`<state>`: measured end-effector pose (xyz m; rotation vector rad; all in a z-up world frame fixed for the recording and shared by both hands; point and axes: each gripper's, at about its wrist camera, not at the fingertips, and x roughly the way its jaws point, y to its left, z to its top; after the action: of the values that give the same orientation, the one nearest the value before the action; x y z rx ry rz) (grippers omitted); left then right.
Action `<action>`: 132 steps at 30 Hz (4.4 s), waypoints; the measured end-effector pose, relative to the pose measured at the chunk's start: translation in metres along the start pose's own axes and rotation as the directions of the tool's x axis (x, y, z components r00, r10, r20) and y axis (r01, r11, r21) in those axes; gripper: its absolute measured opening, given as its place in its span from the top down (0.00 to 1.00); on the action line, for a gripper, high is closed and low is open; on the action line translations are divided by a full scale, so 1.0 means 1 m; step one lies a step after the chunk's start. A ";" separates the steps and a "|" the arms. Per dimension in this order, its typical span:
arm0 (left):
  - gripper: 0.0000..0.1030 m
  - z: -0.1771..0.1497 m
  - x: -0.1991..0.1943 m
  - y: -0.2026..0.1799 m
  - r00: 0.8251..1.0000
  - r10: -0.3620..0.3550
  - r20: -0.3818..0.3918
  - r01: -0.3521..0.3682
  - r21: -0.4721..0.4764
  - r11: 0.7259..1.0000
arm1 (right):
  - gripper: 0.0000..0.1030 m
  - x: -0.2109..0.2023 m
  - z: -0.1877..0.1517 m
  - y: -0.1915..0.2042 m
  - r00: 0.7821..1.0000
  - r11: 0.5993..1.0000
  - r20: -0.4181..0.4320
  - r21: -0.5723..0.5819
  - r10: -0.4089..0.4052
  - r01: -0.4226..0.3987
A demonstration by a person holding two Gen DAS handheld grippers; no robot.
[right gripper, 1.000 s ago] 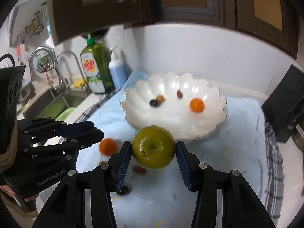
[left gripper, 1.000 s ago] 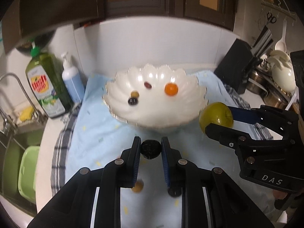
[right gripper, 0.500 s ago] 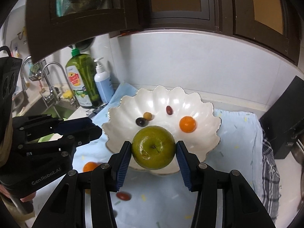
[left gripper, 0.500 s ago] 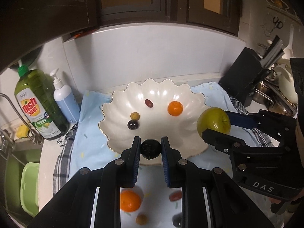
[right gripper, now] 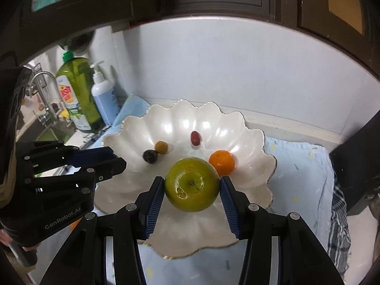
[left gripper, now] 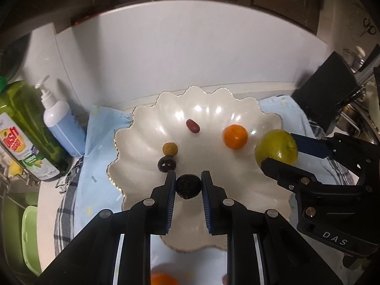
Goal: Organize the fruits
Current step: 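Carry the plum and apple over the white bowl and release both, then lift both open tools away from the bowl back over the cloth, then grasp the small brown fruit with the left tool while the right grasps a black plum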
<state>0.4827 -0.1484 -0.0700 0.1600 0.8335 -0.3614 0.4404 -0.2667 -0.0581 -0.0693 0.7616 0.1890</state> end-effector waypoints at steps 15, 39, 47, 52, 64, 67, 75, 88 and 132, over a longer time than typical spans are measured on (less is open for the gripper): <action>0.78 0.005 0.049 0.001 0.996 0.022 -0.086 -0.021 0.015 1.000 | 0.52 0.043 0.002 -0.010 0.997 1.000 -0.070 -0.014 -0.017 0.016; 0.23 -0.002 -0.014 0.008 0.992 0.111 0.057 -0.113 0.030 0.993 | 0.31 0.004 0.000 -0.007 0.993 0.993 0.008 -0.011 -0.121 0.121; 0.19 -0.021 -0.060 0.015 0.992 0.066 0.110 -0.065 -0.009 0.998 | 0.31 -0.033 -0.008 0.007 0.993 0.995 0.063 0.002 -0.104 0.104; 0.18 -0.034 -0.090 0.016 0.985 0.067 0.157 -0.067 -0.005 0.998 | 0.31 -0.056 -0.011 0.021 0.992 0.997 0.097 -0.007 -0.077 0.078; 0.17 -0.075 -0.131 0.022 0.979 0.093 0.179 -0.094 -0.004 0.996 | 0.31 -0.092 -0.036 0.061 0.992 0.997 0.124 -0.072 -0.028 0.037; 0.15 -0.086 -0.133 0.022 0.977 0.124 0.175 -0.127 0.002 0.992 | 0.31 -0.094 -0.044 0.068 0.993 0.996 0.117 -0.085 -0.017 0.027; 0.15 -0.111 -0.138 0.026 0.977 0.151 0.152 -0.151 -0.010 0.989 | 0.31 -0.095 -0.063 0.078 0.997 0.996 0.082 -0.084 0.002 0.005; 0.16 -0.157 -0.128 0.027 0.990 0.132 0.058 -0.133 0.010 0.991 | 0.31 -0.085 -0.094 0.101 0.997 0.991 -0.015 -0.108 0.071 -0.073; 0.66 -0.180 -0.039 0.008 0.995 -0.050 -0.088 0.057 0.078 0.995 | 0.68 -0.019 -0.145 0.112 0.938 0.960 -0.263 -0.106 0.226 -0.261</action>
<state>0.3367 -0.0808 -0.1604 0.2296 0.9095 -0.4415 0.3069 -0.1790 -0.1495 -0.1330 1.0071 0.4779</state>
